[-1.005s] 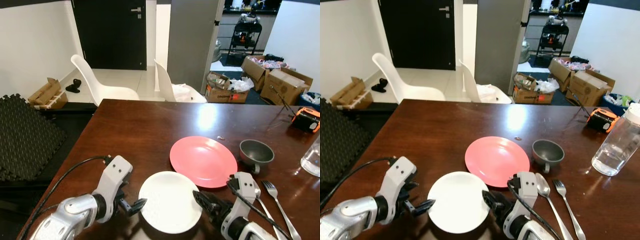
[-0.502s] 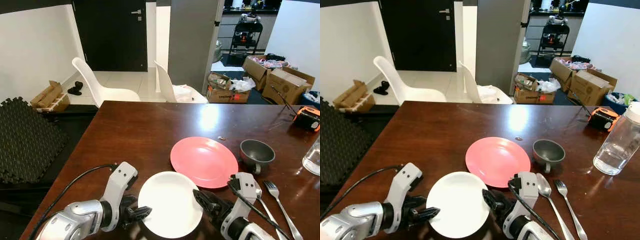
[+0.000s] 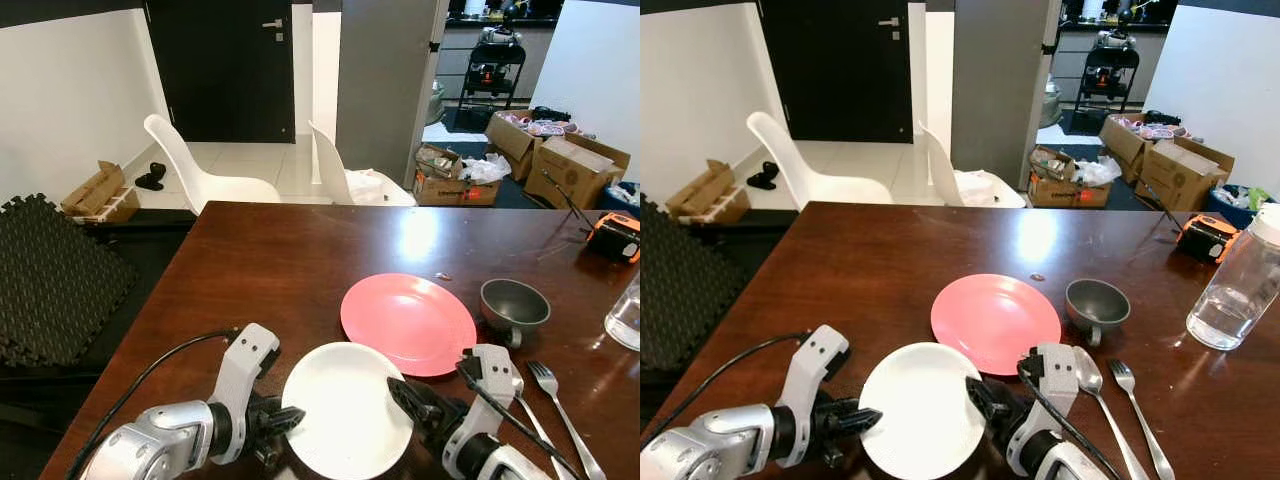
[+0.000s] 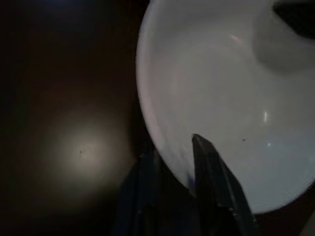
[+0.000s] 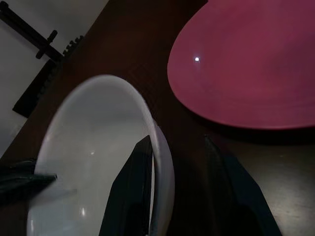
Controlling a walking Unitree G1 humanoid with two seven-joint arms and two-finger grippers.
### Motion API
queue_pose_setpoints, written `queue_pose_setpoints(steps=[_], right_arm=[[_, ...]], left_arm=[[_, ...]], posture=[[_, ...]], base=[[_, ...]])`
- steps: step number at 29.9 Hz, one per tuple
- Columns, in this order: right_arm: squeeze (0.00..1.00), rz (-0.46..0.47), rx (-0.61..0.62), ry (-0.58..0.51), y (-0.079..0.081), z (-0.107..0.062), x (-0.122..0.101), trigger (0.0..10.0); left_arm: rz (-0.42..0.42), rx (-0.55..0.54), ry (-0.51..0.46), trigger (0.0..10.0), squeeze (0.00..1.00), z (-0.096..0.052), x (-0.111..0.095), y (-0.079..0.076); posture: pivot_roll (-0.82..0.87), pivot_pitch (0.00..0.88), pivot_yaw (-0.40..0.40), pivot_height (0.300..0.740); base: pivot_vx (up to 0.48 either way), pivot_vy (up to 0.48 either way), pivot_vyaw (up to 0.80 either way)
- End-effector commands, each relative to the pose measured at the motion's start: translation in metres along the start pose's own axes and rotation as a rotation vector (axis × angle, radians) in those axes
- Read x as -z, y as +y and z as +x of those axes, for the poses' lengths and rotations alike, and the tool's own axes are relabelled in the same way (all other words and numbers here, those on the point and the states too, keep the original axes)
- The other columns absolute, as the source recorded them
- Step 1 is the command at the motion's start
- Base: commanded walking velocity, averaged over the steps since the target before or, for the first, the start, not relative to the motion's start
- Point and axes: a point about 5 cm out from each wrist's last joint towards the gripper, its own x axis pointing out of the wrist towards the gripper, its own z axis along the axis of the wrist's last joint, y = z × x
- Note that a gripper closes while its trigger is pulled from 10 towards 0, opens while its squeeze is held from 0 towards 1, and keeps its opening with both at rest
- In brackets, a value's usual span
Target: Setting the table
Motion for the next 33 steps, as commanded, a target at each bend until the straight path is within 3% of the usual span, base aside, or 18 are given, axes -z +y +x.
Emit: queue_pose_setpoints(steps=[1,3,4,6,8,10,19,23,30,31,33], right_arm=[[0.0,-0.022,-0.003,-0.017,0.001,-0.001,-0.004,10.0],[0.0,-0.028,-0.007,-0.012,0.001,-0.001,-0.004,10.0],[0.0,-0.033,-0.011,-0.003,0.002,0.0,-0.003,10.0],[0.0,-0.037,-0.013,0.002,0.002,0.0,-0.002,10.0],[0.0,-0.048,-0.02,0.01,0.003,0.001,0.0,10.0],[0.0,-0.05,-0.027,0.011,0.004,0.001,0.001,10.0],[0.0,-0.044,0.034,0.068,-0.006,0.001,0.008,10.0],[0.0,0.004,0.077,0.112,-0.014,0.005,0.013,10.0],[0.0,0.009,0.074,0.173,-0.015,0.011,0.019,10.0],[0.0,0.01,0.069,0.175,-0.015,0.012,0.019,9.8],[0.0,0.037,0.05,0.185,-0.015,0.014,0.02,6.2]], left_arm=[[0.041,-0.015,-0.08,2.6,0.0,-0.007,-0.012,0.002],[0.065,-0.018,-0.101,2.6,0.0,-0.008,-0.016,0.002],[0.09,-0.036,-0.124,10.0,0.0,-0.01,-0.019,0.003],[0.098,-0.042,-0.136,10.0,0.0,-0.011,-0.02,0.003],[0.171,-0.084,-0.181,10.0,0.0,-0.013,-0.026,0.005],[0.194,-0.128,-0.23,10.0,0.0,-0.015,-0.031,0.007],[0.211,-0.179,-0.266,10.0,0.0,-0.019,-0.033,0.012],[0.214,-0.2,-0.291,10.0,0.0,-0.021,-0.037,0.016],[0.212,-0.216,-0.3,10.0,0.0,-0.023,-0.037,0.016],[0.211,-0.218,-0.302,10.0,0.0,-0.023,-0.037,0.016],[0.209,-0.224,-0.307,10.0,0.0,-0.023,-0.037,0.016]], posture=[[-0.02,0.11,0.118,0.74],[-0.02,0.11,0.118,0.74],[-0.02,0.109,0.115,0.74],[-0.02,0.109,0.115,0.74],[-0.02,0.109,0.113,0.74],[-0.02,0.108,0.112,0.74],[-0.02,0.102,0.105,0.74],[-0.01,0.097,0.099,0.74],[-0.01,0.096,0.093,0.74],[-0.01,0.096,0.093,0.74],[0.0,0.095,0.087,0.74]], base=[[0.0,0.0,0.0],[0.0,0.0,0.0],[0.0,0.0,0.0],[0.0,0.0,0.0],[0.0,0.0,0.0],[0.0,0.0,0.0],[0.0,0.0,0.0],[0.0,0.0,0.0],[0.0,0.0,0.0],[0.0,0.0,0.0],[0.0,0.0,0.0]])
